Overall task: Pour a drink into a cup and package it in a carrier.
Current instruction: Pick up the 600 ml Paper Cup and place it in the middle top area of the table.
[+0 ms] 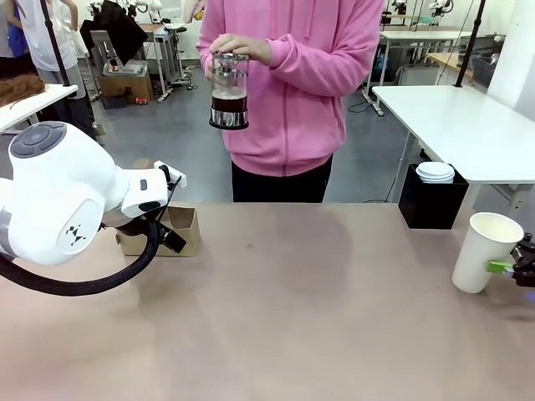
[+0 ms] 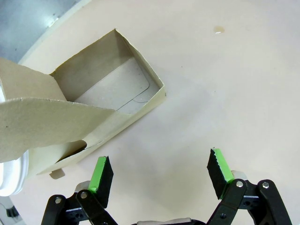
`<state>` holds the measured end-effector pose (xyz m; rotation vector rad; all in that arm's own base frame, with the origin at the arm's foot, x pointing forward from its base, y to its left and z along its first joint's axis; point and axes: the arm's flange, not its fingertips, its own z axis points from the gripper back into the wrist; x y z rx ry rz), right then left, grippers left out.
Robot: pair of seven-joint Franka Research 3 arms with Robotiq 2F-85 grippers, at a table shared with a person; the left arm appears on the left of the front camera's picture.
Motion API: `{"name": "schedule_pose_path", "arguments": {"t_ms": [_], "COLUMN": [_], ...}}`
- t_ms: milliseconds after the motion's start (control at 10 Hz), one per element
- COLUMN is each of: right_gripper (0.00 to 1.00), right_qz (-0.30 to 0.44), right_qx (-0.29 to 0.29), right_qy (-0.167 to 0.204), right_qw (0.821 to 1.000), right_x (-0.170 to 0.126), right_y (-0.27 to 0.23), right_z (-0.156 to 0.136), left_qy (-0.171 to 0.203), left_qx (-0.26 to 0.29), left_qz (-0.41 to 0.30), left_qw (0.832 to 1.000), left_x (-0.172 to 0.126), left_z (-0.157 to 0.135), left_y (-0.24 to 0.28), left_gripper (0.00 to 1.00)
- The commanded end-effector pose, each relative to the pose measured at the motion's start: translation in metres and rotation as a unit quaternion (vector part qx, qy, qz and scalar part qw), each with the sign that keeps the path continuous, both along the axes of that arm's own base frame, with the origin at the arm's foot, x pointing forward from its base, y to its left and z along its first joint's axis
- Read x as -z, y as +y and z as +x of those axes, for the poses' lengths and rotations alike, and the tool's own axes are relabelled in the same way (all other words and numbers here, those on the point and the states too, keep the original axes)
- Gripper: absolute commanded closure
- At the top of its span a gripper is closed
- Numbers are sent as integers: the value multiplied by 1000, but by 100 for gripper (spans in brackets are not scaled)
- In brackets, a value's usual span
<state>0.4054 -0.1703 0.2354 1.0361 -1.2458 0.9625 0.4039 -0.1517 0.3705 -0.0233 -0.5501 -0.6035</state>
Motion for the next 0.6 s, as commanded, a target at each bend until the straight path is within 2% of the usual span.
{"name": "schedule_pose_path", "arguments": {"t_ms": [0,500], "right_gripper": [0,0], "right_qz": [-2,-1], "right_qx": [11,7], "right_qy": [0,10], "right_qw": [1000,1000], "right_x": [-1,3], "right_y": [12,26], "right_z": [6,21], "left_qy": [0,0], "left_qx": [0,0], "left_qz": [-1,-1], "left_qw": [1000,1000], "left_x": [0,0], "left_z": [0,0], "left_y": [0,0], "left_gripper": [0,0]}}
